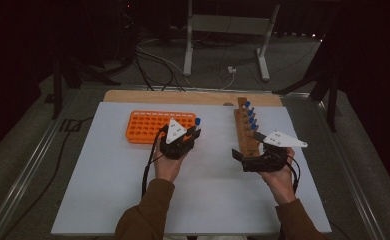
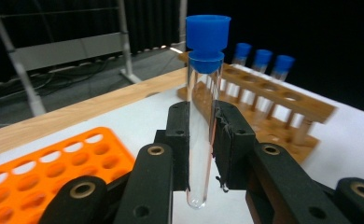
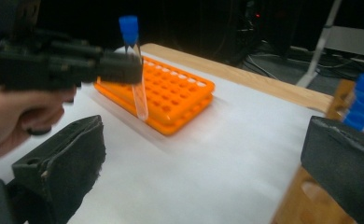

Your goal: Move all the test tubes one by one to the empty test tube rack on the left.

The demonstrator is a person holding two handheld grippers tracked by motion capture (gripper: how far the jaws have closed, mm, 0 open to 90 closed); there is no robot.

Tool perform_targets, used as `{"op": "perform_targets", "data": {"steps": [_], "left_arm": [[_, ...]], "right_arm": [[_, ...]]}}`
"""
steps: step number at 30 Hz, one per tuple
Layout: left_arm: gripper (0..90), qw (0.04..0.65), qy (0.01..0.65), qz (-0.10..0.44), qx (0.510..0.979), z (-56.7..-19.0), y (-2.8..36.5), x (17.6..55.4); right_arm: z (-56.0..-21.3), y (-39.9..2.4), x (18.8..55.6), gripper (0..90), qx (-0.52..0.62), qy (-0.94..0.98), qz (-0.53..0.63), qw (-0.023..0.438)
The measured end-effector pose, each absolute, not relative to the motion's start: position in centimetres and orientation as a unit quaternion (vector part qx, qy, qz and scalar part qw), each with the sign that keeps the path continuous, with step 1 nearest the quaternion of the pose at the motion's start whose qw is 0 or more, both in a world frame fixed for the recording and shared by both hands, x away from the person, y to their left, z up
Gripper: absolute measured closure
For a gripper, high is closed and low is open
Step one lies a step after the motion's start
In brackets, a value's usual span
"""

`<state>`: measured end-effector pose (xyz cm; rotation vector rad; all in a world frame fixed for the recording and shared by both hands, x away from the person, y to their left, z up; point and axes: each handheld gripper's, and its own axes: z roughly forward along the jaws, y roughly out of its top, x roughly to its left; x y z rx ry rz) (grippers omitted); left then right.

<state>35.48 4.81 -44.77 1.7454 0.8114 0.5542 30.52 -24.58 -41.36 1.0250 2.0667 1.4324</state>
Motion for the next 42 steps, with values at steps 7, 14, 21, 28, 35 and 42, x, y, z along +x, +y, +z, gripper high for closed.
{"op": "perform_targets", "data": {"steps": [7, 14, 21, 28, 35, 42], "left_arm": [[78.0, 0.535, 0.377, 0.249, 0.714, -45.3, 5.5, 37.3], [77.8, 0.522, 0.408, 0.258, 0.704, -46.5, 5.8, 38.6], [77.8, 0.513, 0.421, 0.261, 0.701, -47.6, 5.0, 39.3], [77.8, 0.476, 0.426, 0.256, 0.725, -49.0, 4.7, 39.8], [78.1, 0.468, 0.43, 0.245, 0.732, -49.6, 4.8, 39.8], [78.3, 0.446, 0.425, 0.248, 0.748, -50.0, 4.5, 39.6]], "right_arm": [[-41.8, -25.3, 30.5, 0.0, 0.378, 0.735, 0.524, 0.207], [-42.0, -25.4, 30.7, 0.0, 0.381, 0.733, 0.526, 0.203], [-42.0, -25.6, 30.7, 0.0, 0.384, 0.728, 0.53, 0.204], [-42.0, -25.7, 30.6, 0.0, 0.382, 0.728, 0.531, 0.206], [-42.3, -25.6, 30.7, 0.0, 0.38, 0.733, 0.527, 0.201], [-42.2, -25.8, 30.7, 0.0, 0.382, 0.731, 0.528, 0.203]]}}
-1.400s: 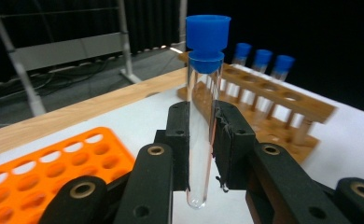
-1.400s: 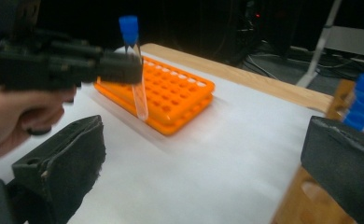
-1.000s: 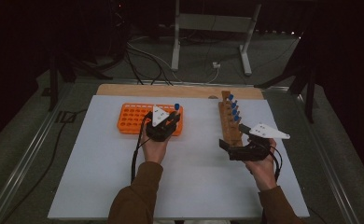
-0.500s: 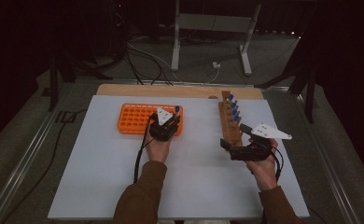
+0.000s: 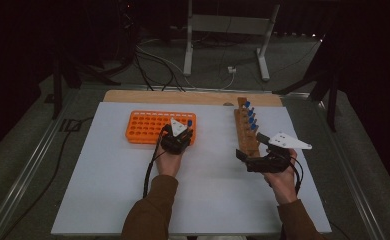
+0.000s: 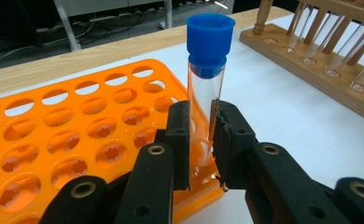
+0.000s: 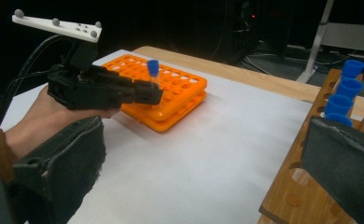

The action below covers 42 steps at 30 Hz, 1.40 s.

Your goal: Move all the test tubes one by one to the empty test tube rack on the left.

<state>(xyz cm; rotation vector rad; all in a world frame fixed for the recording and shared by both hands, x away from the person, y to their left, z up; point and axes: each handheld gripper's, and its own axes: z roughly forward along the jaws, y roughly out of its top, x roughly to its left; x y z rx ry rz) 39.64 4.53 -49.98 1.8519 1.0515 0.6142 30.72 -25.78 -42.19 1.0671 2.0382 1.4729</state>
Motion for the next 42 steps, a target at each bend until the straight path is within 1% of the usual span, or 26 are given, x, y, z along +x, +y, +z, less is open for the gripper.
{"op": "perform_targets", "data": {"steps": [19, 24, 25, 28, 31, 36, 38, 41, 42], "left_arm": [[78.1, 0.433, 0.42, 0.243, 0.76, -50.1, 4.6, 39.4], [76.5, 0.437, 0.423, 0.231, 0.759, -50.2, 4.7, 39.5], [74.4, 0.441, 0.424, 0.227, 0.758, -50.2, 4.7, 39.5], [62.6, 0.446, 0.424, 0.224, 0.755, -50.1, 4.7, 39.3], [48.8, 0.46, 0.429, 0.218, 0.746, -49.7, 5.0, 38.9], [30.4, 0.486, 0.432, 0.205, 0.732, -48.4, 6.2, 37.8], [23.5, 0.495, 0.426, 0.19, 0.733, -47.8, 7.0, 37.3], [16.8, 0.504, 0.423, 0.182, 0.731, -46.9, 8.2, 36.3], [16.5, 0.508, 0.42, 0.183, 0.729, -46.6, 8.6, 35.9]], "right_arm": [[-42.3, -26.1, 30.9, 0.0, 0.39, 0.729, 0.521, 0.213], [-42.3, -26.1, 31.0, 0.1, 0.392, 0.728, 0.521, 0.213], [-42.3, -26.2, 31.0, 0.0, 0.392, 0.727, 0.521, 0.214], [-42.2, -26.3, 31.2, 0.1, 0.393, 0.726, 0.521, 0.216], [-42.2, -26.5, 31.3, 0.0, 0.397, 0.724, 0.522, 0.217], [-41.9, -26.9, 31.7, 0.0, 0.403, 0.718, 0.521, 0.223], [-41.8, -27.1, 31.9, 0.0, 0.405, 0.717, 0.521, 0.225], [-41.6, -27.3, 32.3, 0.1, 0.411, 0.713, 0.52, 0.228], [-41.6, -27.3, 32.4, 0.0, 0.411, 0.713, 0.52, 0.229]]}}
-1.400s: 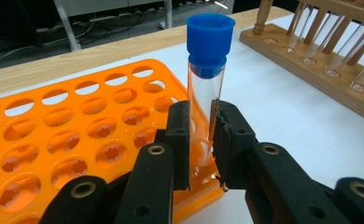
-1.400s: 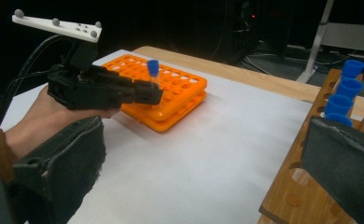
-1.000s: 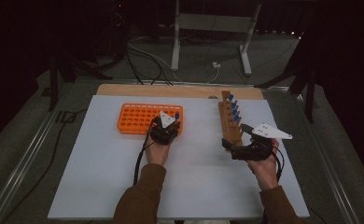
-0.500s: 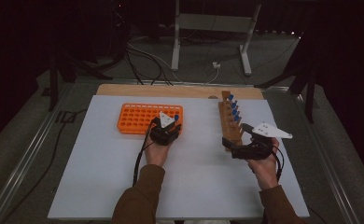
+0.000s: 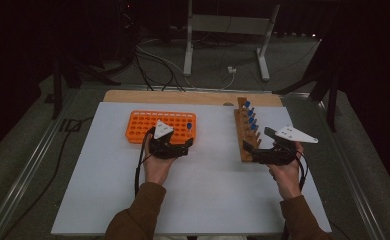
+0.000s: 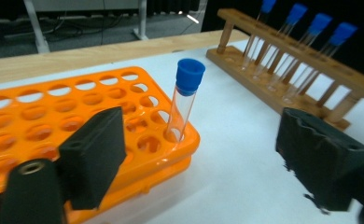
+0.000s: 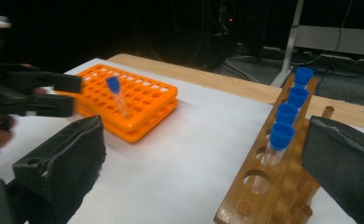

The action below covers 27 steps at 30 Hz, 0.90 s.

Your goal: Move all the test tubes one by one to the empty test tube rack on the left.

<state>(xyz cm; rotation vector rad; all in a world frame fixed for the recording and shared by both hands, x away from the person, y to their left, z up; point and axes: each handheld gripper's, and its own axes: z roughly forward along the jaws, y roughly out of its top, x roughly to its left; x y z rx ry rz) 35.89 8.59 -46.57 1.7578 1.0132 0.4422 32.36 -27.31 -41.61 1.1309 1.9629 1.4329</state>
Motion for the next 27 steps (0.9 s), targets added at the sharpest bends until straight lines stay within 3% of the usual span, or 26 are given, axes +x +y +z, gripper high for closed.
{"op": "perform_targets", "data": {"steps": [3, 5, 6, 17, 27], "left_arm": [[14.5, 0.519, 0.417, 0.186, 0.723, -45.7, 9.8, 34.7], [2.7, 0.52, 0.421, 0.19, 0.719, -45.2, 10.6, 33.7], [1.1, 0.522, 0.418, 0.193, 0.718, -45.1, 10.9, 33.4], [0.8, 0.522, 0.414, 0.211, 0.715, -43.9, 14.8, 30.1], [0.8, 0.538, 0.428, 0.207, 0.696, -44.7, 16.2, 29.0]], "right_arm": [[-41.5, -27.4, 32.6, 0.0, 0.414, 0.711, 0.52, 0.23], [-41.5, -27.5, 32.7, 0.1, 0.413, 0.713, 0.517, 0.233], [-41.4, -27.6, 32.7, 0.1, 0.413, 0.714, 0.515, 0.234], [-41.2, -27.8, 34.0, 0.7, 0.426, 0.708, 0.506, 0.249], [-42.4, -28.3, 36.3, 9.0, 0.453, 0.71, 0.481, 0.243]]}}
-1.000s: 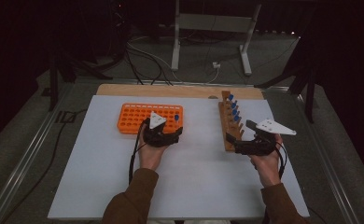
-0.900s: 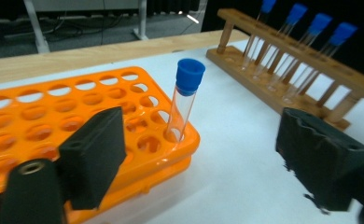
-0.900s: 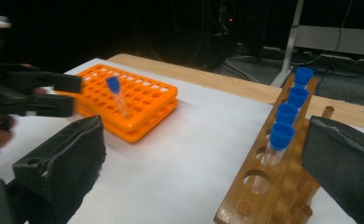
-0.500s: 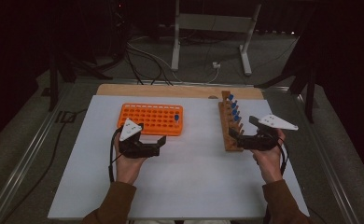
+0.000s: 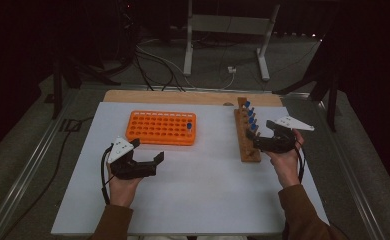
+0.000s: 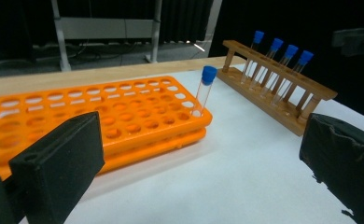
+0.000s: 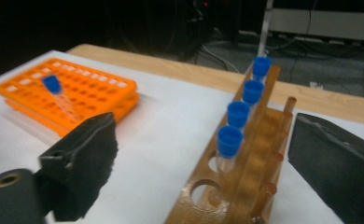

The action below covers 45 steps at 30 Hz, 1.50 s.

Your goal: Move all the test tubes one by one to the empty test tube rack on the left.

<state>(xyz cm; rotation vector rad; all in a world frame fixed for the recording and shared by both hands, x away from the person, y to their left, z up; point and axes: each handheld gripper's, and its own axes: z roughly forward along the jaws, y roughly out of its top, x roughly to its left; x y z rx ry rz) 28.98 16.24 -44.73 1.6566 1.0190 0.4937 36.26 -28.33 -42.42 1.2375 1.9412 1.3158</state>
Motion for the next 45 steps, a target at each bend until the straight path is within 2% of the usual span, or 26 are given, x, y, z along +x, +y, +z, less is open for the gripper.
{"op": "perform_targets", "data": {"steps": [6, 14, 17, 23, 29, 45], "left_arm": [[0.8, 0.545, 0.433, 0.217, 0.685, -44.3, 17.2, 28.6], [0.8, 0.553, 0.434, 0.22, 0.677, -43.9, 17.9, 28.4], [0.8, 0.551, 0.439, 0.218, 0.675, -44.0, 18.0, 28.4], [0.8, 0.555, 0.441, 0.215, 0.672, -44.1, 18.2, 28.3], [0.8, 0.552, 0.443, 0.214, 0.674, -44.3, 18.2, 28.3], [0.9, 0.544, 0.447, 0.214, 0.677, -44.5, 18.1, 28.3]], "right_arm": [[-43.6, -28.2, 37.6, 28.7, 0.474, 0.711, 0.461, 0.239], [-44.9, -27.7, 38.8, 48.1, 0.491, 0.713, 0.438, 0.242], [-45.3, -27.5, 39.2, 59.2, 0.494, 0.714, 0.431, 0.245], [-46.1, -27.4, 39.6, 71.8, 0.51, 0.708, 0.428, 0.233], [-46.1, -26.8, 39.5, 75.8, 0.505, 0.713, 0.415, 0.253], [-44.1, -26.8, 38.5, 76.4, 0.49, 0.704, 0.431, 0.28]]}}
